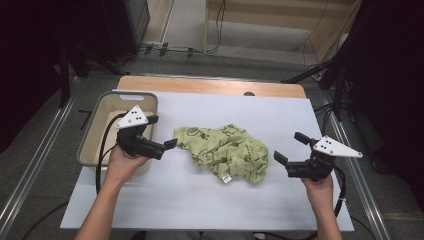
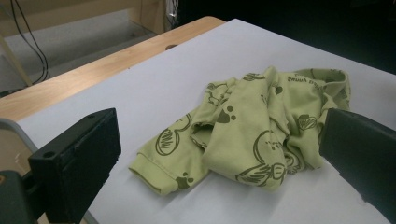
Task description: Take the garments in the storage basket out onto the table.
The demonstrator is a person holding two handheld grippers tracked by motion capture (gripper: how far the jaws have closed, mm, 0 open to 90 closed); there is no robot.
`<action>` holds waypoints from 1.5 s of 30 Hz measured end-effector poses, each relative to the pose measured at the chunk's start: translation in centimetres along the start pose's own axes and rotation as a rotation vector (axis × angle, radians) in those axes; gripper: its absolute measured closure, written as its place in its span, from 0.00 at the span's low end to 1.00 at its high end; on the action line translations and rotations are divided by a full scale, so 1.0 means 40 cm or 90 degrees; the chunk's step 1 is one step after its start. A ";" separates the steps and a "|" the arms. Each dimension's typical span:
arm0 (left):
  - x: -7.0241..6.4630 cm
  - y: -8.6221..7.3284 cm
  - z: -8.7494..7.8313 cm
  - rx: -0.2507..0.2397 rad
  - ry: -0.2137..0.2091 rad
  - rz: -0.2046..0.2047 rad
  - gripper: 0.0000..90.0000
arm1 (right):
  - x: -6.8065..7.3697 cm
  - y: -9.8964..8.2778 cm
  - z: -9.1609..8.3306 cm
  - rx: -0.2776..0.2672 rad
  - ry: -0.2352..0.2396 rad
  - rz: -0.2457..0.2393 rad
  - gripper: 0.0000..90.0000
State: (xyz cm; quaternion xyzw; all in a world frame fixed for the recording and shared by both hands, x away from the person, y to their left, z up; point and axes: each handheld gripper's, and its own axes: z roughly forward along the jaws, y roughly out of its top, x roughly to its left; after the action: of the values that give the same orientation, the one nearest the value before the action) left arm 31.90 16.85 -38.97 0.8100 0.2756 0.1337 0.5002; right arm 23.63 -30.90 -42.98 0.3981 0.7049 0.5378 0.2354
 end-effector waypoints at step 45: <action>0.012 -0.098 -0.095 -0.023 0.041 -0.032 0.00 | 0.023 0.006 -0.015 -0.007 -0.016 -0.019 0.00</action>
State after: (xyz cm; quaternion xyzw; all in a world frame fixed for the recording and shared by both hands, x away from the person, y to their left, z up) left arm 29.21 21.29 -40.69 0.7890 0.3090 0.1522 0.5088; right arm 22.74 -30.47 -42.48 0.3930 0.7047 0.5330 0.2546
